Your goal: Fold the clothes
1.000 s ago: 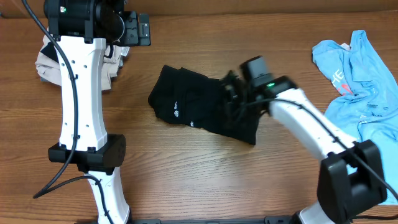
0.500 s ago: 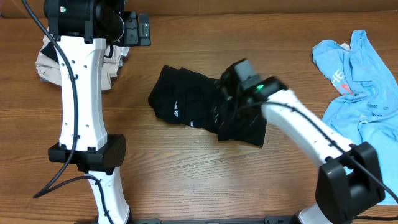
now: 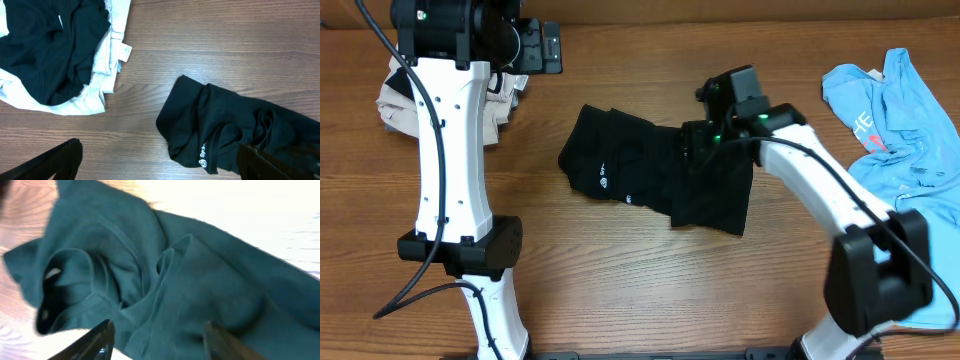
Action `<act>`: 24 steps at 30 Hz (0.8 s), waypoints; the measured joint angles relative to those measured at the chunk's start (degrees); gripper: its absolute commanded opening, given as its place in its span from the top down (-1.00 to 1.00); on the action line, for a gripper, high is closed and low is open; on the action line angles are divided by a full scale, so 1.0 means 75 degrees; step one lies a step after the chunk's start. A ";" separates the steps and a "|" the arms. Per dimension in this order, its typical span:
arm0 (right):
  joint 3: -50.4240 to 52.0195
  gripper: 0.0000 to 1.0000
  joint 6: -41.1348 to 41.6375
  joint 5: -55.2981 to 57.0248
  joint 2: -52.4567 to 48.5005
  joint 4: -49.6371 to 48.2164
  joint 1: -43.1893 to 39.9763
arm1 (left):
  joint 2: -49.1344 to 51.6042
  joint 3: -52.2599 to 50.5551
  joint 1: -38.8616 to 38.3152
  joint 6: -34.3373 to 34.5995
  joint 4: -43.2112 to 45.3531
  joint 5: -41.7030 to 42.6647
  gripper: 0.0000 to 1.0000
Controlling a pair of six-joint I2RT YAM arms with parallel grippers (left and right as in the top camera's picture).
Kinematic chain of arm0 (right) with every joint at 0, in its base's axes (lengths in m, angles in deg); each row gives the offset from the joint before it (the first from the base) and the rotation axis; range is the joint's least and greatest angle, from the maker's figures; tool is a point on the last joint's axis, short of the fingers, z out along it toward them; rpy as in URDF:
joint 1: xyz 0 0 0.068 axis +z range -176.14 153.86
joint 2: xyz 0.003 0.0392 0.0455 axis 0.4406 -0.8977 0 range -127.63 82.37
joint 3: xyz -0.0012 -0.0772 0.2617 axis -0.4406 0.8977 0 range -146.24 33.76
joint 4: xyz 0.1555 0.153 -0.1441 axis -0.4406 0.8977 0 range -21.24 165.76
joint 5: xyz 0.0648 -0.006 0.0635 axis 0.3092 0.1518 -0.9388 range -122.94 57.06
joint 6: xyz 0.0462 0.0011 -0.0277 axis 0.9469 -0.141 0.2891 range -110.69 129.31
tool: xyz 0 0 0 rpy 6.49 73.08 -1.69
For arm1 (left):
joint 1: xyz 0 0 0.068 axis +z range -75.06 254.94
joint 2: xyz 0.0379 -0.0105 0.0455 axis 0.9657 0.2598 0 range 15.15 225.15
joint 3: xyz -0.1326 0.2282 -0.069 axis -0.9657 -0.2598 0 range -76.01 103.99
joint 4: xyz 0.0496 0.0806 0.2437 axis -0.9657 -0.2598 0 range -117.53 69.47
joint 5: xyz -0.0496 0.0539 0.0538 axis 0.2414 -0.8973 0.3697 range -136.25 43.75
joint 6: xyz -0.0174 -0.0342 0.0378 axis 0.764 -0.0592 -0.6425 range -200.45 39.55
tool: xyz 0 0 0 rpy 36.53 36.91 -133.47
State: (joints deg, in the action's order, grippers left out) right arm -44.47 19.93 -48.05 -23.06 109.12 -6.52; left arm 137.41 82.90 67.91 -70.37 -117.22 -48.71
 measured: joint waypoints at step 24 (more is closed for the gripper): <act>-0.0968 -0.26 0.0280 -0.0487 -0.0189 0.2192 -0.0248 | -0.0003 -0.3896 0.0003 -0.2340 0.2157 0.0673 -0.99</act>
State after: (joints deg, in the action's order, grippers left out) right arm -51.73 22.02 -51.70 -24.48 125.55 -8.38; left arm 137.39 53.68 67.94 -87.92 -101.04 -43.66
